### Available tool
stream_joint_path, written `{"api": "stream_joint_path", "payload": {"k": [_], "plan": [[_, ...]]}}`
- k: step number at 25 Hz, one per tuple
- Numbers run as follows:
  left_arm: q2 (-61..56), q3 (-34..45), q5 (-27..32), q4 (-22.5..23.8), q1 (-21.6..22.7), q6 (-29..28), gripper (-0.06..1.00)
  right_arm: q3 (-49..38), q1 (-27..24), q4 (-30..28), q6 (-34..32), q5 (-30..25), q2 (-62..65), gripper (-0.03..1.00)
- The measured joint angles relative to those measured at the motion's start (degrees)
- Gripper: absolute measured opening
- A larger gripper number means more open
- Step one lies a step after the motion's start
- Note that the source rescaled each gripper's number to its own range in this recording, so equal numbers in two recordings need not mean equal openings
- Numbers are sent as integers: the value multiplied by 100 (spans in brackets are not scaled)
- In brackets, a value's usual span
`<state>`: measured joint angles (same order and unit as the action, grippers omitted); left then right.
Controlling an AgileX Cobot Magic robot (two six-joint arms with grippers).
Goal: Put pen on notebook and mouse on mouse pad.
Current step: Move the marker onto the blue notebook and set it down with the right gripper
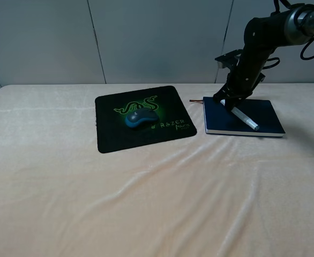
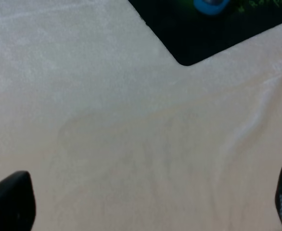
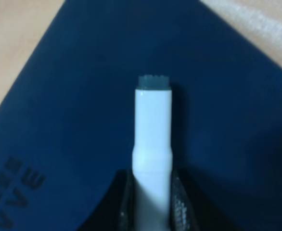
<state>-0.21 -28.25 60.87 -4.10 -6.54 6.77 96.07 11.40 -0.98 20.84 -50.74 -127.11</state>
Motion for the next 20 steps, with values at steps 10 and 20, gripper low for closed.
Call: {"api": "stream_joint_path", "payload": {"k": [10, 20], "plan": [[0, 0, 0, 0, 0, 0, 100, 0, 0, 0, 0, 264, 0, 0], [0, 0, 0, 0, 0, 0, 100, 0, 0, -6, -196, 271, 0, 89]]}}
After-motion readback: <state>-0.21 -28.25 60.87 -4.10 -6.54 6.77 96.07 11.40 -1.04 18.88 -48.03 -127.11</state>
